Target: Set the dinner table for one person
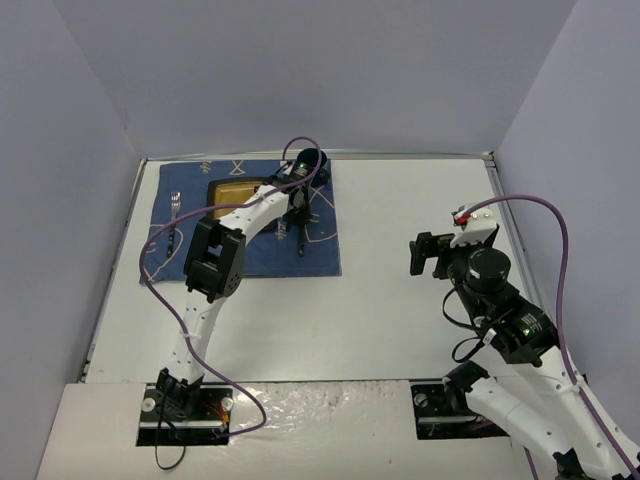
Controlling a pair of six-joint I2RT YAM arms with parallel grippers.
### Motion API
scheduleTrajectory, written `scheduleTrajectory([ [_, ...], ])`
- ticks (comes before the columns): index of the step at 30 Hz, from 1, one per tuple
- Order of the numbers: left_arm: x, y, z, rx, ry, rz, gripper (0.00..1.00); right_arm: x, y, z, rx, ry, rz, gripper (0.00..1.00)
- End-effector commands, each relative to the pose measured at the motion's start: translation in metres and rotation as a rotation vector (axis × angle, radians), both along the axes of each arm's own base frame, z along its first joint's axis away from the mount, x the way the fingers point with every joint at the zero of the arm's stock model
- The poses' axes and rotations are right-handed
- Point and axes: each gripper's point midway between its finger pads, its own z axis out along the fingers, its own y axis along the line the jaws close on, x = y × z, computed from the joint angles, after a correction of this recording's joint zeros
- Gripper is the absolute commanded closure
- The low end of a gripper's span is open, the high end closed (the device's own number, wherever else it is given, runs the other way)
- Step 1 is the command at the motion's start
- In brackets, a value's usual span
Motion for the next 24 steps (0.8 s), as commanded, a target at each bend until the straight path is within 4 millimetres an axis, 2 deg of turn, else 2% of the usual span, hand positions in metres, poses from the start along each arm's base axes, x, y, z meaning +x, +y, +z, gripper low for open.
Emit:
scheduleTrajectory([
  [1,0.025,-0.007,0.033,-0.043,-0.102,0.003,1.00,0.006,-0.002,0.012,0.021,-0.053,-0.022,0.00],
  [9,0.028,-0.009,0.026,-0.047,-0.100,0.014,1.00,0.006,0.000,0.007,0.025,-0.042,-0.019,0.00],
  [17,0.034,-0.012,0.033,-0.077,-0.126,0.041,1.00,0.007,0.001,0.005,0.027,-0.034,-0.018,0.00],
  [24,0.037,-0.019,0.031,-0.097,-0.122,0.049,1.00,0.006,0.000,0.005,0.028,-0.035,-0.019,0.00],
])
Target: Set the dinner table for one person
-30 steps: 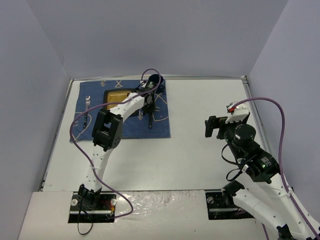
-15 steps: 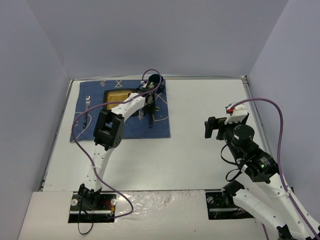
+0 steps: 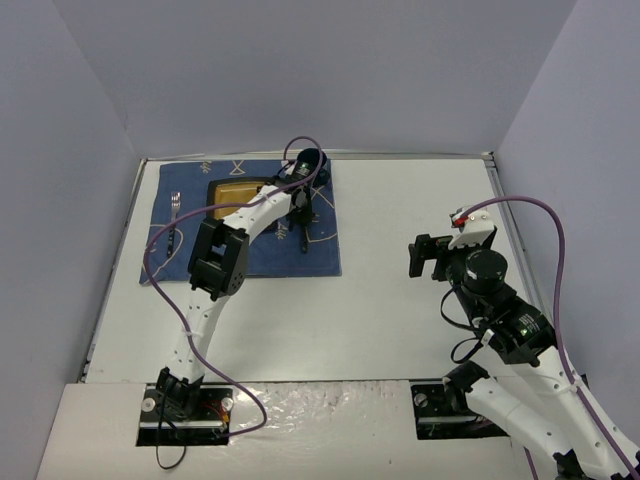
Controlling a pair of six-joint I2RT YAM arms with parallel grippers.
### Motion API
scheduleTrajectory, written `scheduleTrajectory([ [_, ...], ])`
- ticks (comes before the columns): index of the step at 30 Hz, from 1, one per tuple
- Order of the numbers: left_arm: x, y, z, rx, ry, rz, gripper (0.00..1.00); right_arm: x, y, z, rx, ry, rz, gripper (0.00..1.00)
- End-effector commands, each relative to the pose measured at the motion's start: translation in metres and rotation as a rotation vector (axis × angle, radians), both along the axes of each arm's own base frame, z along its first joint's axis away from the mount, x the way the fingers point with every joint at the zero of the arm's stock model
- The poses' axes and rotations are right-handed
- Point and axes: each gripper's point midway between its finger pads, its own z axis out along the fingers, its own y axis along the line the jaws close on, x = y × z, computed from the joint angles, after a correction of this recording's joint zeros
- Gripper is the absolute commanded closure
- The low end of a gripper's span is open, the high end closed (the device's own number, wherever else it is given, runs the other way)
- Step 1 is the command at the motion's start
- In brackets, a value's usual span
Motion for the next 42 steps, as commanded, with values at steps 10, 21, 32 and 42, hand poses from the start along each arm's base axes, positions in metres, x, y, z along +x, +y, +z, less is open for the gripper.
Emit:
scheduleTrajectory([
  [10,0.024,-0.010,0.032,-0.065,-0.095,0.031,0.90,0.007,0.001,0.013,0.033,-0.047,-0.014,0.00],
  [21,0.019,-0.009,0.049,-0.093,-0.121,0.040,0.62,0.007,0.003,0.014,0.039,-0.050,-0.008,0.00],
  [32,-0.006,-0.020,0.044,-0.139,-0.099,0.017,0.61,0.006,0.006,0.014,0.064,-0.044,-0.001,0.00],
  [42,-0.015,-0.033,0.045,-0.151,-0.103,-0.002,0.61,0.004,0.006,0.012,0.085,-0.042,-0.003,0.00],
])
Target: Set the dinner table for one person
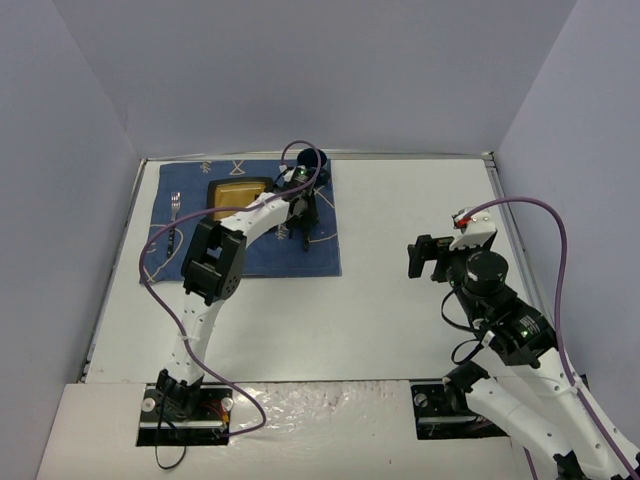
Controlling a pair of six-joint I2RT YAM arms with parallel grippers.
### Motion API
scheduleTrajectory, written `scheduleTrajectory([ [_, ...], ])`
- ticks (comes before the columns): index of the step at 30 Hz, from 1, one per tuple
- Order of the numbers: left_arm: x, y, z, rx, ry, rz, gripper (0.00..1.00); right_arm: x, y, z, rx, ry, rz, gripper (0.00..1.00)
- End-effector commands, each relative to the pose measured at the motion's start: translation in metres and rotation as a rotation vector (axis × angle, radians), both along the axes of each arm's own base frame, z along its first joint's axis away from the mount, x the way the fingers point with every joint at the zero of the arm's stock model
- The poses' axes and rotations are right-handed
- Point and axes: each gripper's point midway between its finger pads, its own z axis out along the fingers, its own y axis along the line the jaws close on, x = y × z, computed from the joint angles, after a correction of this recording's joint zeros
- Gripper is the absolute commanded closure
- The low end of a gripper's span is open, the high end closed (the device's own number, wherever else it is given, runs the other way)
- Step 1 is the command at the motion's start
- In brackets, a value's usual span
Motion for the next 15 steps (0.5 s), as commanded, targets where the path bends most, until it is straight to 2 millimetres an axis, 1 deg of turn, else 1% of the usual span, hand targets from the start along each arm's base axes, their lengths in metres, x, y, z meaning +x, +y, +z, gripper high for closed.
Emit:
scheduleTrajectory([
  [1,-0.0044,-0.0214,0.0445,-0.076,-0.064,-0.020,0.61,0.0053,0.0034,0.0132,0.049,-0.048,-0.003,0.00],
  [10,-0.0113,-0.0269,0.0463,-0.076,-0.064,-0.036,0.61,0.0032,0.0029,0.0133,0.061,-0.051,-0.004,0.00],
  [13,-0.0130,-0.0251,0.0488,-0.072,-0.064,-0.040,0.61,0.0029,0.0030,0.0134,0.066,-0.051,-0.004,0.00],
  [15,-0.0128,-0.0185,0.0520,-0.057,-0.065,-0.035,0.61,0.0028,0.0030,0.0132,0.066,-0.050,-0.004,0.00],
])
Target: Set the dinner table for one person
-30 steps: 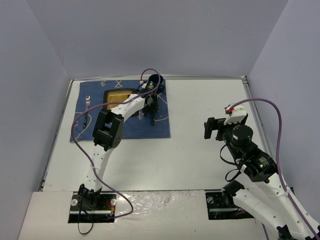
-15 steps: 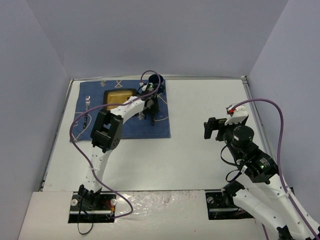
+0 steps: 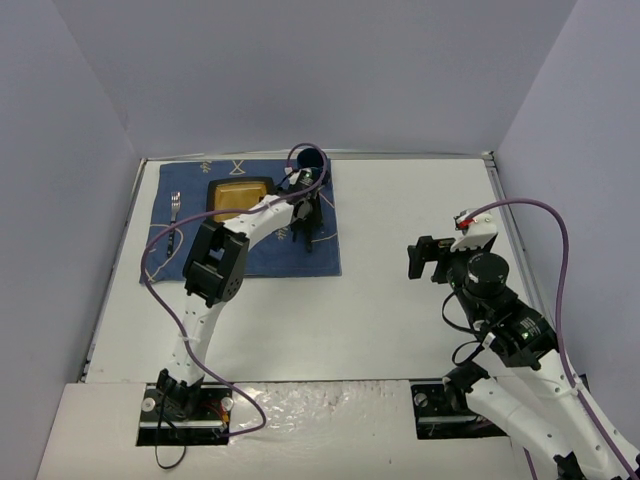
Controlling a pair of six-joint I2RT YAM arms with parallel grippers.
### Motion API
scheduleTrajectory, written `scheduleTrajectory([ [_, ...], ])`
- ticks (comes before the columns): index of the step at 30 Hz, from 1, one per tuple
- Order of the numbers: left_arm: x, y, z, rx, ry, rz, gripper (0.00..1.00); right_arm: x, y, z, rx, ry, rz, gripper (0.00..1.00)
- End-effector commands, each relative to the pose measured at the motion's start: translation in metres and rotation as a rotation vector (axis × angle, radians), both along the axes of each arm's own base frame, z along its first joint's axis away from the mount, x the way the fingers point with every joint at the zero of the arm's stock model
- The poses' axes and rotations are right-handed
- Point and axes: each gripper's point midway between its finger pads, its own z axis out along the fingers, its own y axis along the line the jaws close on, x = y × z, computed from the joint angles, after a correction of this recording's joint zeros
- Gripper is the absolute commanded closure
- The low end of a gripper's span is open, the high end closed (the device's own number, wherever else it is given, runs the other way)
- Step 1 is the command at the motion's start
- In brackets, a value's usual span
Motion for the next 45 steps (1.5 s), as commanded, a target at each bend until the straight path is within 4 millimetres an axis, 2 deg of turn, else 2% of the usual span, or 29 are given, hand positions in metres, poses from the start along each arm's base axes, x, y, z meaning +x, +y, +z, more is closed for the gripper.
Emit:
scheduleTrajectory([
  [1,-0.002,0.000,0.054,-0.041,-0.067,-0.006,0.61,0.005,0.003,0.015,0.044,-0.052,-0.005,0.00],
  [3,-0.003,0.011,0.061,-0.016,-0.077,0.003,0.61,0.005,0.002,0.017,0.047,-0.057,-0.008,0.00],
  [6,-0.003,0.031,0.088,0.025,-0.135,0.015,0.55,0.005,0.000,0.021,0.048,-0.066,-0.016,0.00],
  [8,-0.007,0.044,0.110,0.063,-0.179,0.012,0.49,0.005,-0.001,0.023,0.046,-0.070,-0.022,0.00],
  [10,-0.017,0.063,0.145,0.121,-0.244,-0.001,0.43,0.005,-0.004,0.026,0.042,-0.081,-0.036,0.00],
  [12,-0.029,0.078,0.173,0.154,-0.301,-0.008,0.38,0.005,-0.007,0.033,0.041,-0.097,-0.046,0.00],
  [14,-0.046,0.098,0.200,0.184,-0.362,-0.016,0.33,0.004,-0.011,0.037,0.037,-0.109,-0.059,0.00],
  [17,-0.071,0.136,0.229,0.237,-0.438,0.020,0.21,0.002,-0.019,0.046,0.036,-0.140,-0.088,0.00],
  [19,-0.096,0.167,0.246,0.264,-0.488,0.043,0.16,-0.002,-0.024,0.052,0.041,-0.166,-0.104,0.00],
  [20,-0.109,0.180,0.262,0.270,-0.533,0.054,0.13,-0.003,-0.029,0.056,0.039,-0.180,-0.120,0.00],
  [22,-0.128,0.201,0.264,0.303,-0.554,0.075,0.10,-0.006,-0.038,0.059,0.031,-0.198,-0.155,0.00],
  [25,-0.165,0.229,0.280,0.326,-0.623,0.091,0.04,-0.009,-0.051,0.063,0.000,-0.218,-0.207,0.00],
  [29,-0.218,0.262,0.304,0.333,-0.737,0.132,0.03,-0.015,-0.065,0.067,-0.018,-0.242,-0.258,0.00],
  [33,-0.256,0.284,0.305,0.345,-0.799,0.161,0.03,-0.022,-0.076,0.072,-0.032,-0.270,-0.290,0.00],
  [35,-0.267,0.290,0.301,0.345,-0.819,0.174,0.03,-0.025,-0.081,0.075,-0.051,-0.284,-0.302,0.00],
  [38,-0.276,0.296,0.291,0.339,-0.833,0.193,0.03,-0.029,-0.088,0.075,-0.078,-0.296,-0.319,0.00],
  [45,-0.291,0.299,0.254,0.305,-0.815,0.203,0.03,-0.041,-0.105,0.065,-0.087,-0.316,-0.375,0.00],
])
